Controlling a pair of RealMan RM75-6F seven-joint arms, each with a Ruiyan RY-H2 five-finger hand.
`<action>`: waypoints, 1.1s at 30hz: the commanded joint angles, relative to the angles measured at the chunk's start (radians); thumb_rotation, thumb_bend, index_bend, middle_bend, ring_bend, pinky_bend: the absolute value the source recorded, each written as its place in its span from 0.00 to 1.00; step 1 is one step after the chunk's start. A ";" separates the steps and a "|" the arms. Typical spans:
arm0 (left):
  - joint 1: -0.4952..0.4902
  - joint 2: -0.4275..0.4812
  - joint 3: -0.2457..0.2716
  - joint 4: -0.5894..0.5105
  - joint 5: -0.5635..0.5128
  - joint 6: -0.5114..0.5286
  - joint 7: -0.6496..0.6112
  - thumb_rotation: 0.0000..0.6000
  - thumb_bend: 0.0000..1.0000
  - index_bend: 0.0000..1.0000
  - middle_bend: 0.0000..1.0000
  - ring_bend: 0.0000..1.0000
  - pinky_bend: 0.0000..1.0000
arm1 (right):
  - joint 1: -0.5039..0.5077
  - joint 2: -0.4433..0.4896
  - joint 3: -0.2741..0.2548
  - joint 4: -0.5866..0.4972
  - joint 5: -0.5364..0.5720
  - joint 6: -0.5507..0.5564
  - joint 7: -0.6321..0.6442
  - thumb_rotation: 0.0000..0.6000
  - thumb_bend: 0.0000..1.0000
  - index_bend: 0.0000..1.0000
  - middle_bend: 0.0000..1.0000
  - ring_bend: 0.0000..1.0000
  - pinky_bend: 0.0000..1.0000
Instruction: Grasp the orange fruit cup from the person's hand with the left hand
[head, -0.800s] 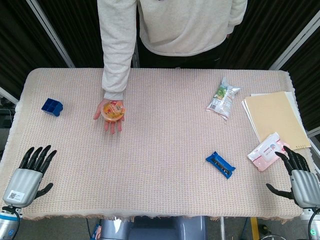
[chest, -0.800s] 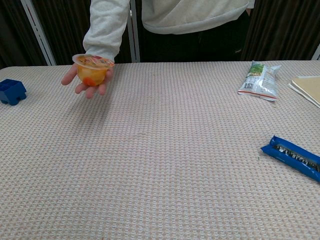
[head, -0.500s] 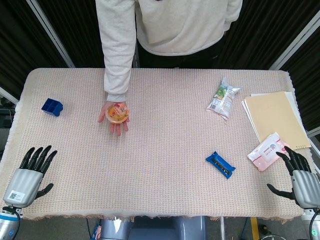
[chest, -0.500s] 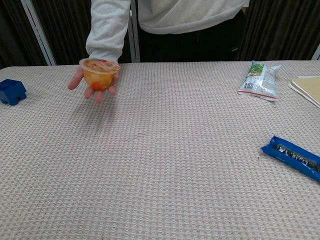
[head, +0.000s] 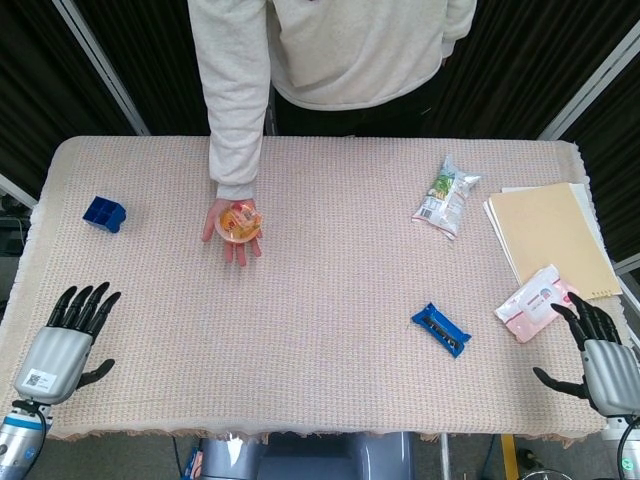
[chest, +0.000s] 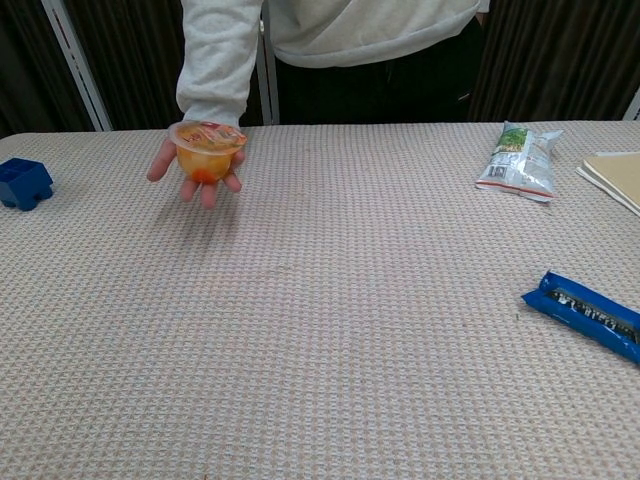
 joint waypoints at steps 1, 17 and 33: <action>-0.060 0.017 -0.056 -0.061 -0.070 -0.072 0.056 1.00 0.20 0.00 0.00 0.00 0.00 | 0.000 0.002 -0.001 0.001 0.000 -0.002 0.005 1.00 0.07 0.14 0.00 0.00 0.00; -0.590 -0.151 -0.387 -0.085 -1.001 -0.327 0.580 1.00 0.20 0.00 0.00 0.00 0.00 | 0.007 0.014 0.000 -0.008 0.020 -0.030 0.033 1.00 0.07 0.14 0.00 0.00 0.00; -0.942 -0.432 -0.447 0.273 -1.380 -0.228 0.799 1.00 0.22 0.08 0.00 0.00 0.07 | 0.015 0.032 0.004 -0.008 0.049 -0.068 0.088 1.00 0.07 0.14 0.00 0.00 0.00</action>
